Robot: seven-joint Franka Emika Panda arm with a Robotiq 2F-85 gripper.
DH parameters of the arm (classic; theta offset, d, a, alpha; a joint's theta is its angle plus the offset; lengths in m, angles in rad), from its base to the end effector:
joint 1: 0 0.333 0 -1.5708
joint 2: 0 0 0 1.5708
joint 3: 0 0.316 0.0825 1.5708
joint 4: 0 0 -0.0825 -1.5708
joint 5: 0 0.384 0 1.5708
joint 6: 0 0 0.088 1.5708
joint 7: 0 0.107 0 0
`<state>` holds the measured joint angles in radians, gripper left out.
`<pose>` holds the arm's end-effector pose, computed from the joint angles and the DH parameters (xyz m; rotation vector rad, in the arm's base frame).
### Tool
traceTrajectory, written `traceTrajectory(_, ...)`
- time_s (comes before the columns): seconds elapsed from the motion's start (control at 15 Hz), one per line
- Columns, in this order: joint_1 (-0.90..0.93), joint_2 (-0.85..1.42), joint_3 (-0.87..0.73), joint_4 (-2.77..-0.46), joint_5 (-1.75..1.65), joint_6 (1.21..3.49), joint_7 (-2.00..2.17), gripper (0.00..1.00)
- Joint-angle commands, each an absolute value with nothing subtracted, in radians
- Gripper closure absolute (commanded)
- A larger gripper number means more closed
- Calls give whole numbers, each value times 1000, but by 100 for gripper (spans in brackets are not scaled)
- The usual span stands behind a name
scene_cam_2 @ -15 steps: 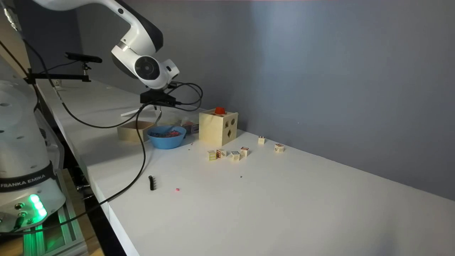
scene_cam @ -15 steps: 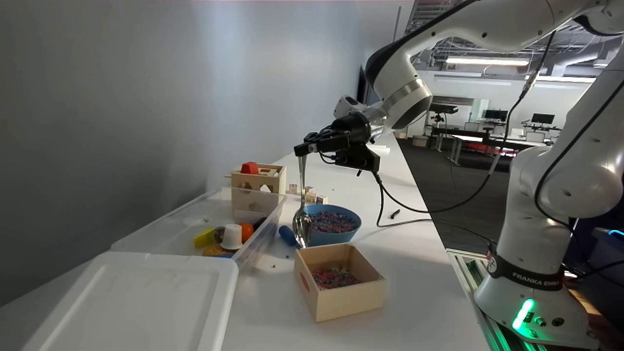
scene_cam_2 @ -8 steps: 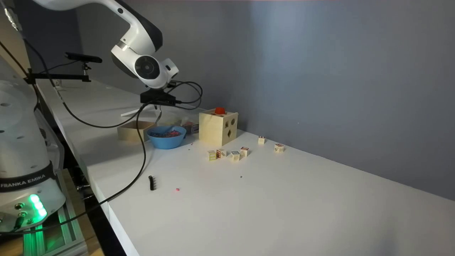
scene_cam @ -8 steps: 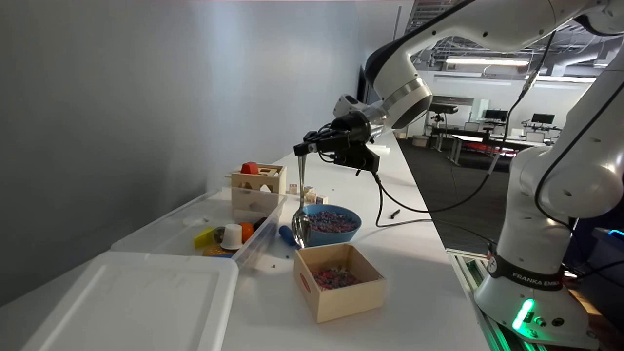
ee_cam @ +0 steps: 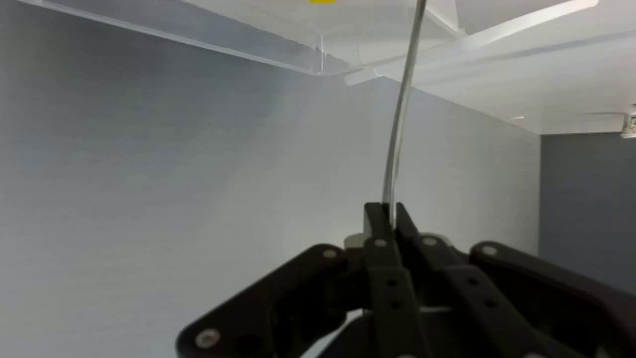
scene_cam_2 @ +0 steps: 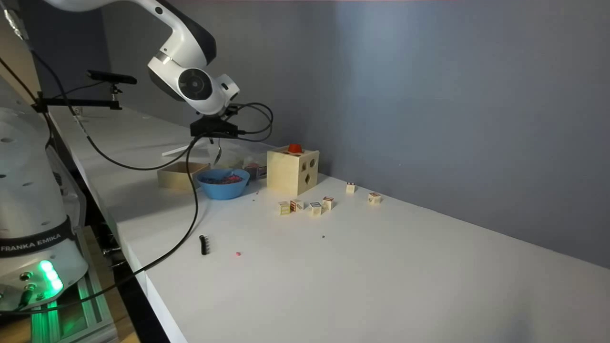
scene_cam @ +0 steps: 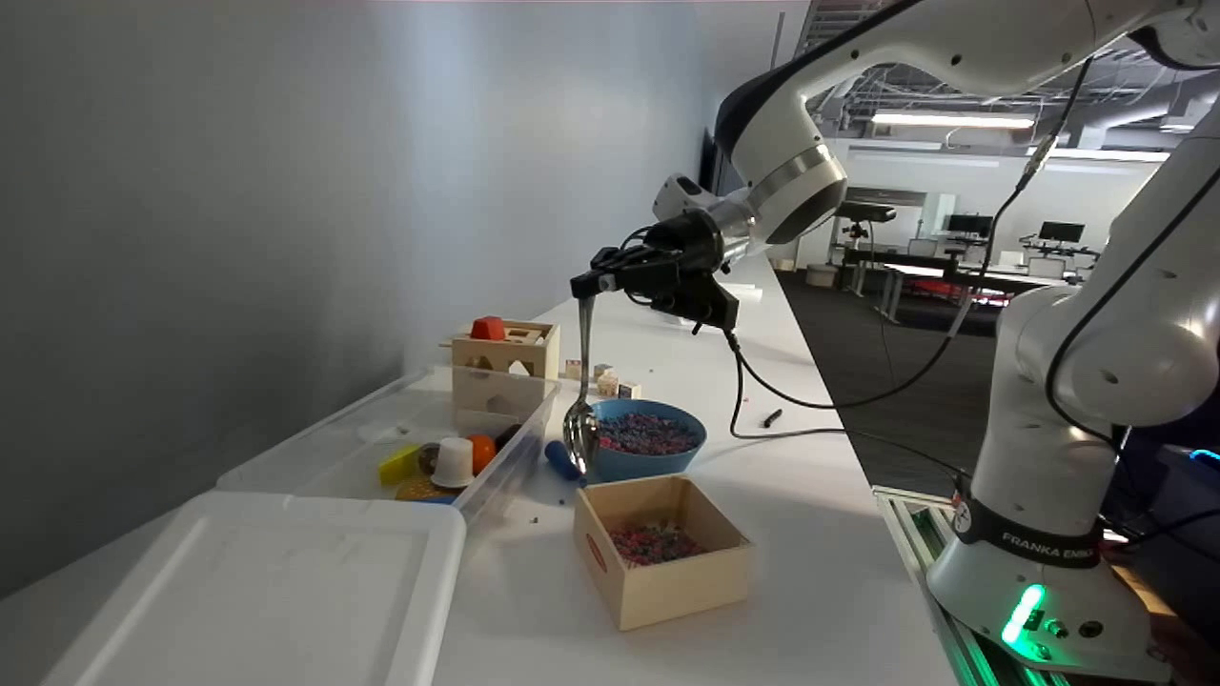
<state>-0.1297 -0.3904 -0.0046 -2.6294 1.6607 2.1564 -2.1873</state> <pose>0.4165 -0.0155 0.4043 -1.9434 -0.9515 -1.4526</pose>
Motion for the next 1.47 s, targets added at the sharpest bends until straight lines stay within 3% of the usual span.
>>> traceTrajectory(0.0,-116,-404,-1,-2621,1620,2119,-2152,99)
traceTrajectory(0.13,-119,-391,-2,-2627,1651,2134,-2180,96)
traceTrajectory(1.4,-95,-359,12,-2587,1652,2135,-2205,99)
